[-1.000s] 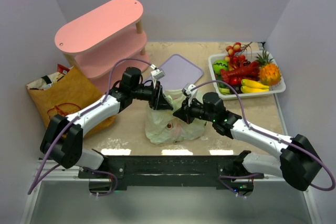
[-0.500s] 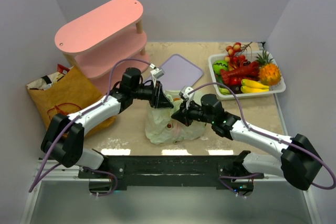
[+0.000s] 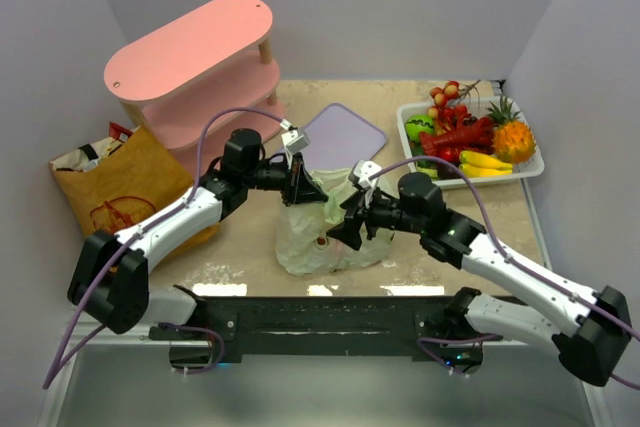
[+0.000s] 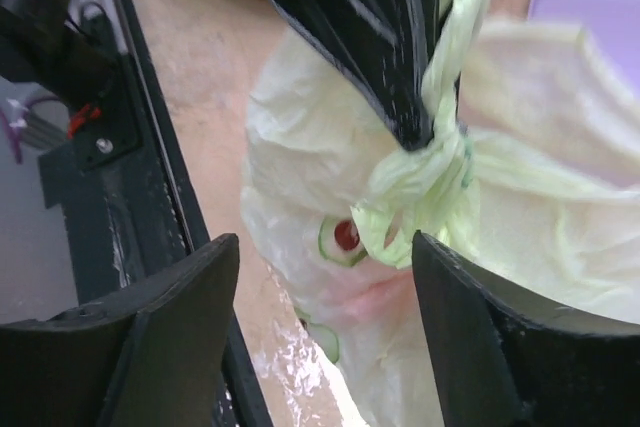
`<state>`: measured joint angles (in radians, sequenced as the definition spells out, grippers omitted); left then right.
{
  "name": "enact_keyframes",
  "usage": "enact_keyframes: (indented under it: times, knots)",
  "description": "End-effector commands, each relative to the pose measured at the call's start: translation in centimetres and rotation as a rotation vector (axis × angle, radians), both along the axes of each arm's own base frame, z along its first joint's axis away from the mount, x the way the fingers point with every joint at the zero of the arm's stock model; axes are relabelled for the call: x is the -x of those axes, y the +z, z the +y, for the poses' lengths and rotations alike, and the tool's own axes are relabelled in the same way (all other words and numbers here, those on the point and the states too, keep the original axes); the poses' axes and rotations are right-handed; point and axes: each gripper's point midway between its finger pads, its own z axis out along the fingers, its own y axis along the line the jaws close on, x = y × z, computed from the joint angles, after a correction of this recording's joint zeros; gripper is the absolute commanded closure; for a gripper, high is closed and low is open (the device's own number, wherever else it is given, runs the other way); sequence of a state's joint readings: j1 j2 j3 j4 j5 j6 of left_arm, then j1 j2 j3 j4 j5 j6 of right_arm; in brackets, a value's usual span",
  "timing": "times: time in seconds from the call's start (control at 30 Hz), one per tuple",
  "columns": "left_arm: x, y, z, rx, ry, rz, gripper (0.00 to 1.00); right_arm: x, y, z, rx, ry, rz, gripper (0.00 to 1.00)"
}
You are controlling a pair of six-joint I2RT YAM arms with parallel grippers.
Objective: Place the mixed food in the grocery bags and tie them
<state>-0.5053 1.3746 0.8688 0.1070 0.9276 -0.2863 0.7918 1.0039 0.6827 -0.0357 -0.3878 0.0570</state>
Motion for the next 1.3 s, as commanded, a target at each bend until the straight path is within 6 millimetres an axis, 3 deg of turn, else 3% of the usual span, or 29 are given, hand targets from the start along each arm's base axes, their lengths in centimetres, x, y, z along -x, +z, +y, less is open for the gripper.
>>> enact_keyframes:
  times: [0.0, 0.17, 0.3, 0.47, 0.73, 0.87, 1.0, 1.27]
  knots:
    - [0.4, 2.5, 0.3, 0.029, -0.047, -0.204, 1.0, 0.6, 7.9, -0.5, -0.062, 0.059, -0.162, 0.2]
    - [1.2, 3.5, 0.5, 0.043, -0.081, -0.28, 1.0, -1.4, 8.6, 0.1, 0.017, 0.105, -0.208, 0.22]
    - [1.6, 3.9, 0.7, 0.048, -0.085, -0.307, 1.0, -2.6, 5.8, 1.3, 0.135, 0.183, -0.185, 0.23]
    - [2.0, 4.2, 0.9, 0.049, -0.098, -0.332, 1.0, -3.8, 4.4, 1.1, 0.182, 0.166, -0.226, 0.24]
    - [3.3, 4.2, 0.8, 0.061, -0.18, -0.318, 1.0, -4.7, 5.4, 0.6, 0.146, 0.138, -0.4, 0.21]
    - [4.0, 4.0, 1.0, 0.048, -0.222, -0.317, 1.0, -4.3, 6.3, 0.4, 0.111, 0.147, -0.483, 0.2]
    - [4.4, 4.2, 1.1, 0.054, -0.246, -0.319, 1.0, -3.6, 5.9, 1.3, 0.093, 0.227, -0.494, 0.2]
    - [4.3, 4.2, 1.1, 0.044, -0.239, -0.325, 1.0, -2.2, 3.4, 2.9, 0.096, 0.368, -0.379, 0.24]
